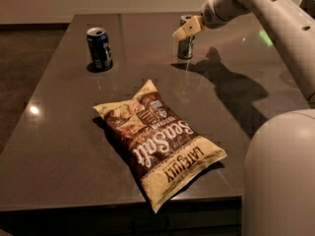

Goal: Move redbull can near pepsi can

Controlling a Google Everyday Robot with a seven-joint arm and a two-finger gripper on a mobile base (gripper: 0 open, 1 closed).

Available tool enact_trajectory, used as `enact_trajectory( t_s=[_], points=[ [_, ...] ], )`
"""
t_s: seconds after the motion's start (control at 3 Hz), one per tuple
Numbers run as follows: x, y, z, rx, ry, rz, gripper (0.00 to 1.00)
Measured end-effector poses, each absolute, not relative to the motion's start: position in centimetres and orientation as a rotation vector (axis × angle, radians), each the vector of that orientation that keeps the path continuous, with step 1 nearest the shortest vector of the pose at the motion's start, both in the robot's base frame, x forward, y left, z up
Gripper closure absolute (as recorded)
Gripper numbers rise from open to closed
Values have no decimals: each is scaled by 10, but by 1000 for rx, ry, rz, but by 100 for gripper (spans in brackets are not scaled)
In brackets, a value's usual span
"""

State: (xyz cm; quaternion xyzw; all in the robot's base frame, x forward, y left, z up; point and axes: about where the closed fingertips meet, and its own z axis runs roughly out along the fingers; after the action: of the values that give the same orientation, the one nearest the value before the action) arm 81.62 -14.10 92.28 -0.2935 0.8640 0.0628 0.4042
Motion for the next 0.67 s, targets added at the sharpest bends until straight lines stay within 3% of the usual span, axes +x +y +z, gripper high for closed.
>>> enact_trajectory(
  t_s=[0.33, 0.67],
  points=[
    [823, -130, 921, -742, 2178, 191, 12],
    [824, -121, 919, -756, 2179, 235, 35]
  ],
)
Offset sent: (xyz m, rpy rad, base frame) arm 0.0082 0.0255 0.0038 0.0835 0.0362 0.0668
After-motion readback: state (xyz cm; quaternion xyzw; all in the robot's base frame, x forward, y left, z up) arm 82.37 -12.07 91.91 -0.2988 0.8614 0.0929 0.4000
